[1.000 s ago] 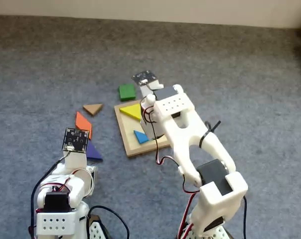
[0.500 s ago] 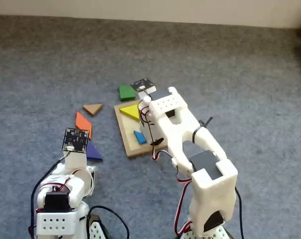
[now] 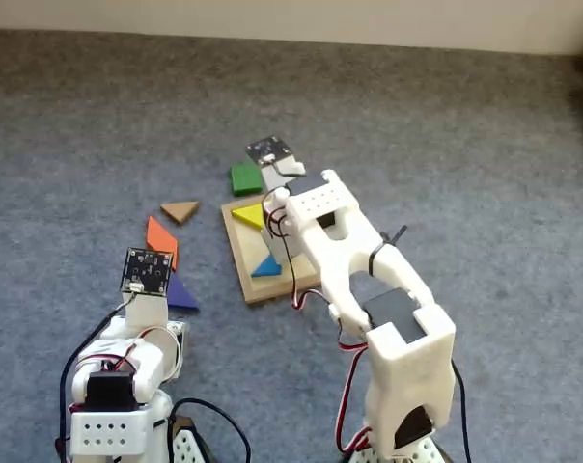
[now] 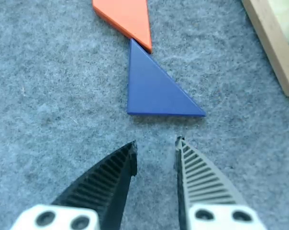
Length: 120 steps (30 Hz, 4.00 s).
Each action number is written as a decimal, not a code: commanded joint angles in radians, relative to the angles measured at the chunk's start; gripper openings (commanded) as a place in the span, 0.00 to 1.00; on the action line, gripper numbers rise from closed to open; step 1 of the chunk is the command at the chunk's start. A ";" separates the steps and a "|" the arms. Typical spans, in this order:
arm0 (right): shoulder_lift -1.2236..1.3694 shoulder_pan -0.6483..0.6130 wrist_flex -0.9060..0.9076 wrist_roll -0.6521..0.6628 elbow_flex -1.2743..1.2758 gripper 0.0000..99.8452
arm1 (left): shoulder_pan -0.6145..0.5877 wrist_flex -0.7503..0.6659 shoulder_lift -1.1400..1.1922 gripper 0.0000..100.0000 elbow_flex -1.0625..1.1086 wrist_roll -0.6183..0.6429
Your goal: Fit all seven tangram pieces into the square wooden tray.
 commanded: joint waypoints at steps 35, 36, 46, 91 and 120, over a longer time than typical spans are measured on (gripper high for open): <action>-0.108 -0.074 -0.091 0.017 0.142 0.01 | 0.018 0.005 -0.047 0.14 0.019 -0.005; -0.088 -0.087 -0.093 0.017 0.111 0.01 | 0.018 0.005 -0.047 0.14 0.019 -0.005; -0.076 -0.102 -0.101 0.017 -0.013 0.01 | 0.018 0.005 -0.047 0.14 0.019 -0.005; -0.154 -0.168 -0.300 0.009 0.220 0.01 | 0.018 0.005 -0.047 0.14 0.019 -0.005; -0.153 -0.064 -0.549 -0.199 0.102 0.26 | 0.018 0.005 -0.047 0.14 0.019 -0.005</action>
